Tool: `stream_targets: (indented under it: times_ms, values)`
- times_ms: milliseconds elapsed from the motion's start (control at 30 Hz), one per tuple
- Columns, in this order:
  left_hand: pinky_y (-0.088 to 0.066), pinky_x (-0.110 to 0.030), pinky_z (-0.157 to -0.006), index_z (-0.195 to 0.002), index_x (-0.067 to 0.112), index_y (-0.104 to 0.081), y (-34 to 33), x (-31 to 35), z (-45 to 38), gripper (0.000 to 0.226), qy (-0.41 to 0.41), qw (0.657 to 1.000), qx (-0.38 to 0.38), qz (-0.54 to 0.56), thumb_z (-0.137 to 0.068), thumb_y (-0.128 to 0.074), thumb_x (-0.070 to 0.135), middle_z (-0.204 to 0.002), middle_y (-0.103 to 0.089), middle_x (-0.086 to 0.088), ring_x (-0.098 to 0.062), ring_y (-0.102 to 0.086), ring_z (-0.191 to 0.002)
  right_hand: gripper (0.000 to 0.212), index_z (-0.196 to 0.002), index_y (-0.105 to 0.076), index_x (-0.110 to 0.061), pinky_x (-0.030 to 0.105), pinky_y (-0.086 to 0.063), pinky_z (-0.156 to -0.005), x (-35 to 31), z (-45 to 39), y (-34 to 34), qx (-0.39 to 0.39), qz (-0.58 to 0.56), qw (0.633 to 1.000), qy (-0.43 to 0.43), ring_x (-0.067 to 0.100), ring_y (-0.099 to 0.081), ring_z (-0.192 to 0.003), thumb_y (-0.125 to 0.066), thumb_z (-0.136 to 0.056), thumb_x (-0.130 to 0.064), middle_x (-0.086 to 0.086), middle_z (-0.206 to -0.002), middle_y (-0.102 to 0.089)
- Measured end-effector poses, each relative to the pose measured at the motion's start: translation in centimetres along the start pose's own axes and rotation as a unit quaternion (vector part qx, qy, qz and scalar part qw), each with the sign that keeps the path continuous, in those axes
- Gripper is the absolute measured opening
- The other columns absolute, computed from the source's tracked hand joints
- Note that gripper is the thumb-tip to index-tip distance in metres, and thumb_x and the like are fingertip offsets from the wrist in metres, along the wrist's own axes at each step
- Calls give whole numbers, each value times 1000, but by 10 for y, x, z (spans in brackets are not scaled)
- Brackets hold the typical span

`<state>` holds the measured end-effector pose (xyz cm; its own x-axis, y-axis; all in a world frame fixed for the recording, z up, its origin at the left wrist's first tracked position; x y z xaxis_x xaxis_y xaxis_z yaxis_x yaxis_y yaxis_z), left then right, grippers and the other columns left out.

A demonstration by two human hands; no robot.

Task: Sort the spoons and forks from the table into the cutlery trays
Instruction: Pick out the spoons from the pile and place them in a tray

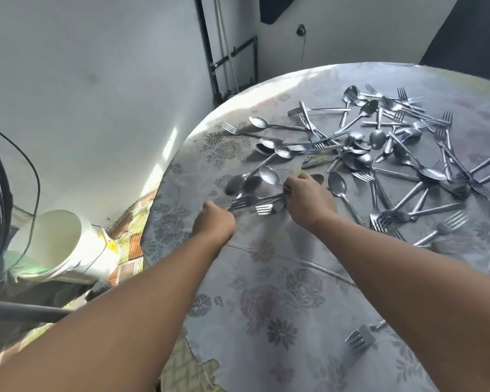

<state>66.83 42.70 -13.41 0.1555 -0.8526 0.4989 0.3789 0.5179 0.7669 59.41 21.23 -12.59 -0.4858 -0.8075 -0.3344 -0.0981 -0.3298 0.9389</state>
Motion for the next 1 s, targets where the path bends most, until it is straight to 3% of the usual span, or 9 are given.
stream_targets:
  times_ms: [67, 200, 300, 400, 500, 600, 700, 833, 1000]
  values:
    - [-39, -35, -72, -113, 3, -62, 13, -5, -2, 29, -1, 999, 34, 0, -100, -42, 20, -110, -67, -16, -31, -54, -87, 13, -105, -62, -23, 40, -54, -68, 4, 8, 0, 18, -11, 1000, 2, 34, -63, -89, -51, -99, -20, 0, -114, -53]
    - [-37, -34, -63, -83, 15, -63, 26, -13, 7, 51, -15, 995, 93, 26, -99, -38, 56, -81, -64, -6, -22, -56, -72, 16, -109, -63, -22, 37, -50, -66, 14, 18, 3, 45, -25, 999, -3, 32, -60, -83, -49, -104, -29, 0, -115, -54]
    - [-40, -37, -67, -85, 16, -60, 19, -10, 10, 45, -69, 987, 125, 67, -107, -38, 49, -83, -65, -6, -30, -59, -80, 20, -104, -70, -24, 33, -42, -68, 19, 23, 8, 29, -63, 997, -25, 30, -58, -86, -55, -101, -37, 0, -113, -58]
    - [-51, -45, -81, -103, 17, -64, 7, 8, 10, 38, -136, 980, 123, 81, -109, -35, 40, -95, -67, -7, -32, -63, -91, 25, -94, -74, -24, 33, -40, -68, 14, 31, 10, 15, -63, 998, 3, 25, -59, -86, -56, -100, -41, 0, -99, -62]
    - [-51, -46, -92, -123, 18, -62, -1, 36, 17, 31, -173, 973, 105, 114, -106, -36, 20, -113, -68, -7, -30, -62, -104, 24, -94, -69, -19, 35, -40, -67, 21, 38, 20, 59, -119, 991, -23, 29, -59, -86, -54, -102, -35, 3, -94, -62]
    - [-50, -39, -76, -99, 19, -62, -16, 62, 24, 24, -177, 975, 64, 120, -100, -38, 22, -98, -69, -5, -29, -63, -91, 18, -107, -62, -17, 35, -38, -65, 51, 44, 33, 103, -145, 978, -113, 28, -55, -81, -47, -102, -26, 6, -93, -62]
    - [-45, -30, -67, -89, 22, -61, -29, 87, 28, 15, -188, 980, 28, 63, -95, -55, 35, -80, -63, 5, -21, -59, -78, 17, -112, -54, -16, 38, -43, -67, 80, 53, 31, 88, -92, 975, -182, 32, -58, -84, -46, -99, -24, 10, -93, -64]
    - [-49, -31, -76, -95, 22, -67, -50, 117, 15, 18, -232, 970, 17, -75, -93, -64, 40, -98, -72, -5, -29, -67, -95, 34, -127, -51, -12, 45, -48, -90, 90, 63, 18, 44, -19, 975, -215, 37, -49, -116, -56, -94, -21, 16, -121, -53]
    - [-47, -35, -80, -104, 19, -69, -62, 127, 3, 17, -249, 946, 21, -208, -93, -68, 31, -112, -71, -6, -30, -64, -107, 30, -123, -53, -8, 47, -44, -99, 88, 64, 15, 38, -26, 972, -232, 38, -40, -125, -55, -93, -14, 18, -132, -44]
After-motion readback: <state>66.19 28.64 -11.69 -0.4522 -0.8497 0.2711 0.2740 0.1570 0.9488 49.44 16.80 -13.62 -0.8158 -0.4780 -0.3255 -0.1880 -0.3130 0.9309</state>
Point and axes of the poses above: each hand's wrist, its own z-axis away from the middle knuckle, its own y-axis out of the back of the hand, x = y × z, the point moved 6 cm from there along -z, towards the middle knuckle
